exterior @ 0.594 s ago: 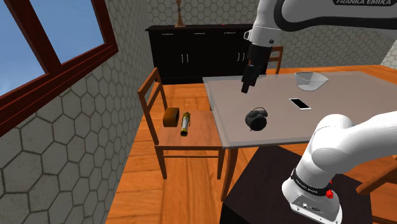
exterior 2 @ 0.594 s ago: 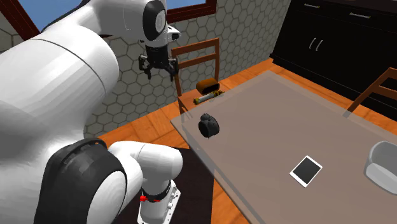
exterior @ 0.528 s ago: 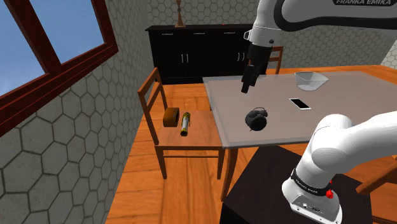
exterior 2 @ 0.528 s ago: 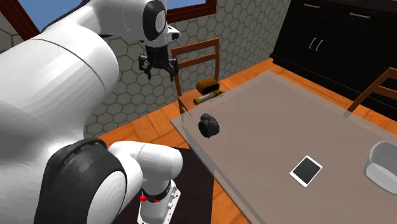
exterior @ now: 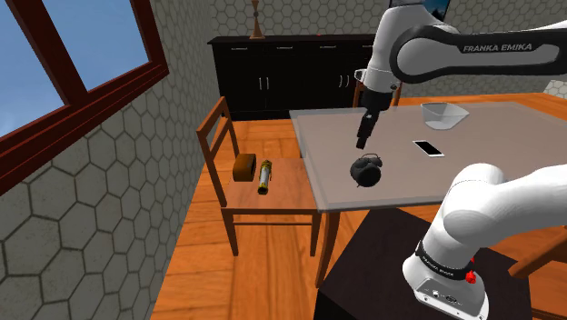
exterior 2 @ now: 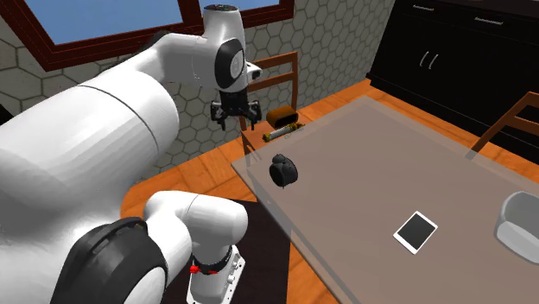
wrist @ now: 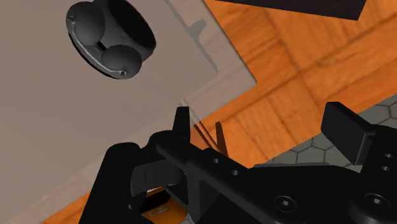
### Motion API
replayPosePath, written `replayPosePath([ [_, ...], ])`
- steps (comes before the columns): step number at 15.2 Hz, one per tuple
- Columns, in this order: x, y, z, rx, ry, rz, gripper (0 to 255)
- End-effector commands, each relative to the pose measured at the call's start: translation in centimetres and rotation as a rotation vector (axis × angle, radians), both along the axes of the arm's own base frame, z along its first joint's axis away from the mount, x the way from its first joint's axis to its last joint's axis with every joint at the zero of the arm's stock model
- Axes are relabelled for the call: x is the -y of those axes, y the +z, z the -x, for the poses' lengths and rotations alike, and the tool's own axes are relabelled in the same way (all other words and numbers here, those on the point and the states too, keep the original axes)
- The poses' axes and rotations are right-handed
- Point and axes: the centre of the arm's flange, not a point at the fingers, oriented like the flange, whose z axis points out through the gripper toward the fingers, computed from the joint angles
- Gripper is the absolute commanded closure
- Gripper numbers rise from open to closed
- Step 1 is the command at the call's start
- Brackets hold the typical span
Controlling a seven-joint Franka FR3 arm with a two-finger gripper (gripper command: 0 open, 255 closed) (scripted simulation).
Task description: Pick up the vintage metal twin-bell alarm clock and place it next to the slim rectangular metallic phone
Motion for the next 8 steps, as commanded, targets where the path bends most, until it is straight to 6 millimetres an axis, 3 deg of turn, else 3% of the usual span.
replayPosePath([
  [1,1.7,-1.7,0.6,-0.002,0.025,0.026,0],
  [8,7.6,-7.5,1.6,-0.011,0.104,0.112,0],
])
